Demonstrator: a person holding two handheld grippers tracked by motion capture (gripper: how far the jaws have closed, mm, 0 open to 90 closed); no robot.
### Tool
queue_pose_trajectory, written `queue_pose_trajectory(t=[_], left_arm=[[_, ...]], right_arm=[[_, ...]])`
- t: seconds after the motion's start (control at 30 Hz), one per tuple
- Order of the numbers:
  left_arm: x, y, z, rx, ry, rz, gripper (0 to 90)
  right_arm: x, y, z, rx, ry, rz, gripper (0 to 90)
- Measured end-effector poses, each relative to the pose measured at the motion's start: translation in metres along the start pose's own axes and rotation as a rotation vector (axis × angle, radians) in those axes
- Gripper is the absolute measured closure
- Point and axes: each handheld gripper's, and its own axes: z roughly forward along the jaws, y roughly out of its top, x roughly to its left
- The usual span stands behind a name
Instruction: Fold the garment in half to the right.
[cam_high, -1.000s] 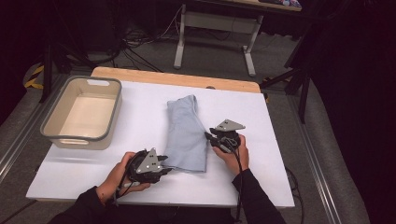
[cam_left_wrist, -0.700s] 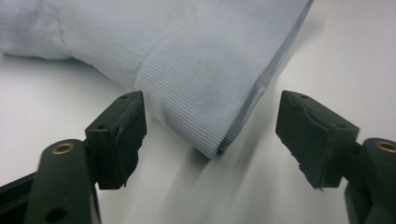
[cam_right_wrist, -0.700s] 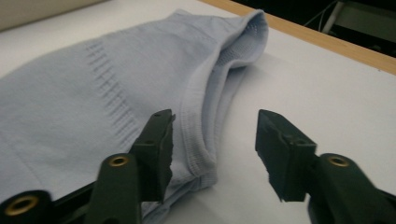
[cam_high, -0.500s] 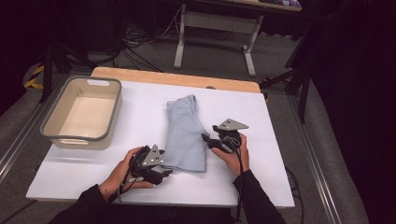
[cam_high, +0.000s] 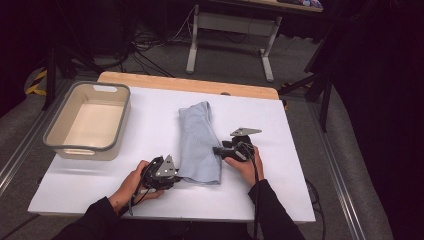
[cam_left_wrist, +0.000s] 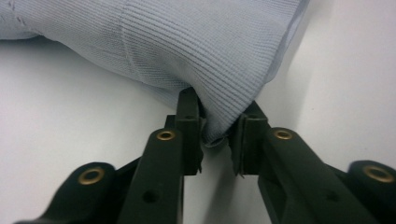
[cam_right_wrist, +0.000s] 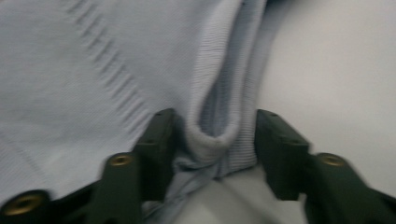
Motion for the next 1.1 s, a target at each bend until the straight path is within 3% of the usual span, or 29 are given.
queue_pose_trajectory(t=[0.13, 0.37, 0.47, 0.6, 0.8, 1.1], left_arm=[[0.001, -0.001, -0.001, 0.006, 0.002, 0.006, 79.7], [-0.002, -0.002, -0.005, 0.014, 0.024, 0.035, 80.4], [-0.006, -0.006, -0.011, 0.037, 0.04, 0.049, 80.6], [-0.006, -0.008, -0.014, 0.037, 0.039, 0.062, 81.3], [-0.011, -0.009, -0.016, 0.049, 0.054, 0.08, 83.9], [-0.016, -0.011, -0.02, 0.066, 0.047, 0.101, 85.3]], right_arm=[[0.0, 0.001, 0.0, 0.007, 0.012, 0.005, 55.8], [0.011, 0.003, -0.006, 0.007, -0.041, -0.078, 72.5], [0.015, 0.002, -0.008, 0.003, -0.044, -0.101, 72.6], [0.023, 0.001, -0.007, 0.001, -0.091, -0.169, 70.8], [0.028, -0.003, -0.009, -0.015, -0.128, -0.228, 62.6], [0.03, -0.006, -0.015, -0.036, -0.116, -0.209, 63.8]])
